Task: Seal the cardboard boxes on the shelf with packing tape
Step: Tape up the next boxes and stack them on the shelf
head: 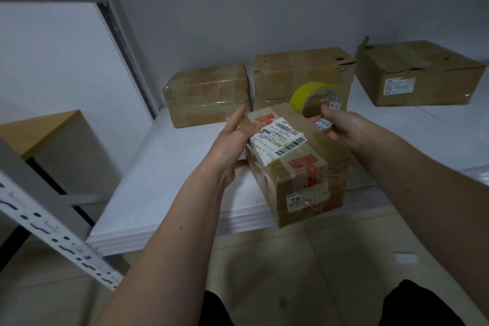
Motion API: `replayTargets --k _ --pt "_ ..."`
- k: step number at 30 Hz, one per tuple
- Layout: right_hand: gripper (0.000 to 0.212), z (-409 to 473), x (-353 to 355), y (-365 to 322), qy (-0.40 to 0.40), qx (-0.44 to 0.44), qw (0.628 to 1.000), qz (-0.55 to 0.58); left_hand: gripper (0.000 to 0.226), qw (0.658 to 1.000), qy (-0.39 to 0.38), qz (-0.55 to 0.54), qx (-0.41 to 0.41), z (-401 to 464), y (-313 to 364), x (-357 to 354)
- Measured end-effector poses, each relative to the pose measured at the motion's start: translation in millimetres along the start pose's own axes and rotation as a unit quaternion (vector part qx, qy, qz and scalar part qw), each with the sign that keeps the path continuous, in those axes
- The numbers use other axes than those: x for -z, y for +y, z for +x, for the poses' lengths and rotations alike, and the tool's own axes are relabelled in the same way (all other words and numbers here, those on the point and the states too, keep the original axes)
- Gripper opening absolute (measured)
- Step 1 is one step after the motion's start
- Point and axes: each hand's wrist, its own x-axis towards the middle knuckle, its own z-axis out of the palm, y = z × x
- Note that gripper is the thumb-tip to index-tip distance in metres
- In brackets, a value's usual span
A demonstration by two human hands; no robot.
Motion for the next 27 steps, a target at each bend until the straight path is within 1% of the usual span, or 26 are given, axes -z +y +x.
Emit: replayTargets --k 2,4,6,8,10,11,13,15,16,18,19,20,21,23,24,25,27 --pt "0.029 -5 -2 3 -0.007 -0.003 1.0 0.0 0.053 1.0 0.0 -0.008 -0.001 -1 -1 -1" --pt "0.021 -8 -5 6 -0.01 0.014 1.0 -0.003 0.05 1.0 0.002 -0.028 -0.003 -2 -3 -1" --pt "0.019 -10 -9 8 -0.017 0.028 0.999 -0.026 0.049 0.997 0.009 -0.075 -0.006 -5 -7 2" --pt "0.022 -11 -15 10 -0.047 0.026 0.995 -0.085 0.053 0.988 0.011 -0.154 -0.011 -7 -13 7" --pt "0.025 -11 -23 12 -0.078 0.017 0.982 -0.171 0.056 0.968 0.002 -0.248 -0.019 -10 -17 10" --pt "0.025 -11 -29 11 -0.085 0.014 0.977 -0.195 0.058 0.959 -0.01 -0.283 -0.02 -14 -17 11" --pt "0.025 -15 -43 3 -0.08 0.038 0.965 -0.246 0.058 0.949 -0.021 -0.313 -0.018 -17 -19 11" --pt "0.023 -27 -57 -12 -0.047 0.116 0.936 -0.329 0.052 0.96 -0.023 -0.278 -0.032 -18 -17 10" --pt "0.02 -31 -63 -20 -0.037 0.161 0.916 -0.367 0.048 0.973 -0.024 -0.222 -0.052 -18 -14 9" --pt "0.02 -41 -74 -34 -0.033 0.25 0.86 -0.445 0.035 0.988 -0.026 -0.113 -0.103 -18 -5 6" --pt "0.024 -45 -78 -38 -0.043 0.286 0.828 -0.481 0.028 0.988 -0.024 -0.086 -0.126 -18 0 5" --pt "0.027 -48 -83 -40 -0.055 0.308 0.801 -0.511 0.026 0.987 -0.029 -0.069 -0.143 -19 4 5" --pt "0.028 -51 -86 -40 -0.065 0.32 0.781 -0.533 0.035 0.985 -0.035 -0.053 -0.161 -20 7 4" --pt "0.025 -55 -89 -37 -0.077 0.327 0.751 -0.568 0.059 0.986 -0.024 -0.02 -0.167 -18 6 2" --pt "0.024 -54 -89 -35 -0.078 0.329 0.74 -0.581 0.062 0.987 -0.006 -0.016 -0.16 -17 3 0" --pt "0.024 -52 -90 -33 -0.073 0.327 0.735 -0.59 0.06 0.988 0.016 -0.024 -0.152 -17 -1 -2" --pt "0.024 -49 -89 -27 -0.058 0.317 0.745 -0.584 0.053 0.987 0.064 -0.051 -0.141 -18 -11 -6"
